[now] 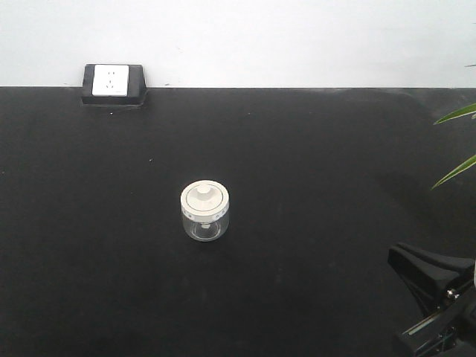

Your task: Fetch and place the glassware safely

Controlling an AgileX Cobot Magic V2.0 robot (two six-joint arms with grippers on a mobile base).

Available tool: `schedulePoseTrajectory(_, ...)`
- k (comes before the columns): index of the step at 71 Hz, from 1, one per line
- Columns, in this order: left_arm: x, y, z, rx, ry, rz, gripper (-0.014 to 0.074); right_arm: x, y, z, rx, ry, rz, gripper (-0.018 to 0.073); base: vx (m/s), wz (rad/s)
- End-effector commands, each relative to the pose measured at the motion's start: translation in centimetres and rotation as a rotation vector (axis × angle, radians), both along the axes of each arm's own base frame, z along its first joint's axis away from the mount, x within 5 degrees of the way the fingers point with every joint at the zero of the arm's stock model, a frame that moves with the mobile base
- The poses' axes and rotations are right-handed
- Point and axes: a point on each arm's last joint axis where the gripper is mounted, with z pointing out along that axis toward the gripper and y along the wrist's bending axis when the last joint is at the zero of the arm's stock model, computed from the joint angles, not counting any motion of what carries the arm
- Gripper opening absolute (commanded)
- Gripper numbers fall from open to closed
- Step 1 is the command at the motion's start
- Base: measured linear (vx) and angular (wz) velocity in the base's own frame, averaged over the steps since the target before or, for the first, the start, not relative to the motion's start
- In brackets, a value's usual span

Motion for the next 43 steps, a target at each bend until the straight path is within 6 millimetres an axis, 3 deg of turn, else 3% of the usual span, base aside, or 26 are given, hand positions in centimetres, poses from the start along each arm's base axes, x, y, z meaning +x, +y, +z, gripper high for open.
schedulePoseTrajectory(1, 0.0, -0.3, 1.5, -0.057, -0.082, -0.031, -0.0007, 0.1, 0.3, 1.3, 0.039, -0.067, 0.021, -0.0003, 0.00, 0.00)
schedulePoseTrajectory(11, 0.0, -0.1, 1.5, -0.151, -0.074, -0.011, -0.0007, 0.1, 0.3, 1.3, 0.039, -0.067, 0.021, -0.0003, 0.00, 0.00)
schedulePoseTrajectory(31, -1.3, 0.1, 1.1, -0.031, -0.051, 0.011, -0.0007, 0.1, 0.3, 1.3, 0.039, -0.067, 0.021, -0.0003, 0.00, 0.00)
schedulePoseTrajectory(43, -2.3, 0.0, -1.5, -0.030, -0.023, 0.005, -0.0007, 0.1, 0.3, 1.3, 0.039, -0.067, 0.021, -0.0003, 0.00, 0.00)
